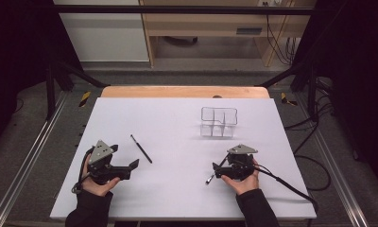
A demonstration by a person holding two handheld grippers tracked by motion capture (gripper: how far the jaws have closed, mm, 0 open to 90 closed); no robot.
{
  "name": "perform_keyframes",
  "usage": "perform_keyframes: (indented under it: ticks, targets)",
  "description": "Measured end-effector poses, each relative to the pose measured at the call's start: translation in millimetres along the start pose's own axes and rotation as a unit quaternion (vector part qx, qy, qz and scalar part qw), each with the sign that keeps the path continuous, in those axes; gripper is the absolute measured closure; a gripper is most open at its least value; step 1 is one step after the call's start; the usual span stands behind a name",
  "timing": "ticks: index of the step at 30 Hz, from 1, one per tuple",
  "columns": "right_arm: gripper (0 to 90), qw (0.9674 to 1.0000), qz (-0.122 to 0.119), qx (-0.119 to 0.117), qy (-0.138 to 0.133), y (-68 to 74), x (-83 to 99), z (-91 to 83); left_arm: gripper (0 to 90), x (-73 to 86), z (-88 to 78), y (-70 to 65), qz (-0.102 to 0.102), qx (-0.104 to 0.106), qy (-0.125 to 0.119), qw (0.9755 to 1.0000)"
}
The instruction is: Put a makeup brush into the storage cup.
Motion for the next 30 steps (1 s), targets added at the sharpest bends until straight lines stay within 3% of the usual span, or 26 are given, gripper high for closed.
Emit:
perform_keyframes:
  ticks: [16, 30]
  targets:
    - [20.4, 0.9994, -0.012, -0.003, 0.032, 6.2, 13.6, 13.5, 4.0, 2.0, 3.2, -1.0, 0.000, 0.002, 0.005, 1.0000]
    - [44.0, 0.9991, -0.030, -0.011, 0.029, 7.4, 13.2, 9.3, 4.6, 3.3, 4.9, -2.8, 0.001, 0.006, 0.009, 0.9999]
Point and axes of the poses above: each handheld gripper's, and its own axes: z roughly forward along the jaws, x roughly out of its underside, y roughly to its left, the point moved 8 cm from there along z, roughly forward along the jaws, and after that the axes turned 1 degree about -z, right-handed, at the moved point
